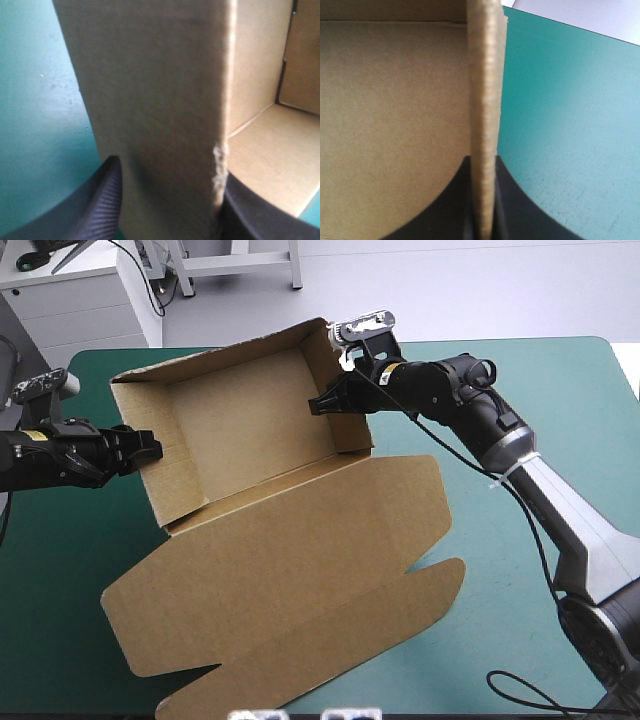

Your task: Fold the box

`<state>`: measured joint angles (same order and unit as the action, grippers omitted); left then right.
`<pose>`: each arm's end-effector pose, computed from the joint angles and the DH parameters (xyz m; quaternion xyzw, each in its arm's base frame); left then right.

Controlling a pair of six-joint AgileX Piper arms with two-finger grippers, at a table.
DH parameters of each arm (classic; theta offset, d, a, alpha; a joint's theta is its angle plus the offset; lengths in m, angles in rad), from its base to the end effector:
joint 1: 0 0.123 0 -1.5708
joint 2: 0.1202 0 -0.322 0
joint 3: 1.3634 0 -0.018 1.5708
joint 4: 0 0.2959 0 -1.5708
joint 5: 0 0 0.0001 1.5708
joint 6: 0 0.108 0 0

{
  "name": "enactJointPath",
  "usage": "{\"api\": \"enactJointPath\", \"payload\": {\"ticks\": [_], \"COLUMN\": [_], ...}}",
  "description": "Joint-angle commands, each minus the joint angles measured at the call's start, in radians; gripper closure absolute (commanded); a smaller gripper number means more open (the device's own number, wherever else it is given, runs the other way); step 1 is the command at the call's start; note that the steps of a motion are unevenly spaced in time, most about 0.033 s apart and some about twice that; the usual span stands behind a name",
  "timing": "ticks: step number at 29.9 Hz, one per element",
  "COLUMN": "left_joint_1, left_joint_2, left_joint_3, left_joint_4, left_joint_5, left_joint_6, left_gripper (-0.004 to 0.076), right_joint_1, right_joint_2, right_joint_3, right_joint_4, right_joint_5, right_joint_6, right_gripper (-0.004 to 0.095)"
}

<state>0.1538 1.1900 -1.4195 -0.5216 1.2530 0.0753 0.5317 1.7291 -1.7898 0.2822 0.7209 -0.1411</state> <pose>0.2572 -0.0119 0.4693 -0.0362 0.9173 -0.2217 0.3289 0.3940 0.2548 0.4382 -0.2413 0.8366 0.2215 0.4391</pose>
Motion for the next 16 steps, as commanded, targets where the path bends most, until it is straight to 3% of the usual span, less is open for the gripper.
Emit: {"api": "enactJointPath", "payload": {"ticks": [1,9,16], "left_joint_1": [-0.015,-0.170,-0.235], "left_joint_2": [0.002,0.056,0.089], "left_joint_3": [-0.023,-0.023,-0.023], "left_joint_4": [0.018,0.191,0.241], "left_joint_5": [-0.025,-0.095,-0.178], "left_joint_6": [-0.030,-0.040,-0.075], "left_gripper": [0.0381,0.0435,0.0636], "right_joint_1": [-0.001,0.036,0.059], "right_joint_2": [-0.054,-0.051,-0.049], "right_joint_3": [-0.040,-0.040,-0.040], "right_joint_4": [0.037,-0.008,-0.116], "right_joint_5": [-0.080,-0.055,0.007], "right_joint_6": [0.014,0.043,0.101], "right_gripper": [0.0917,0.0916,0.0916]}}
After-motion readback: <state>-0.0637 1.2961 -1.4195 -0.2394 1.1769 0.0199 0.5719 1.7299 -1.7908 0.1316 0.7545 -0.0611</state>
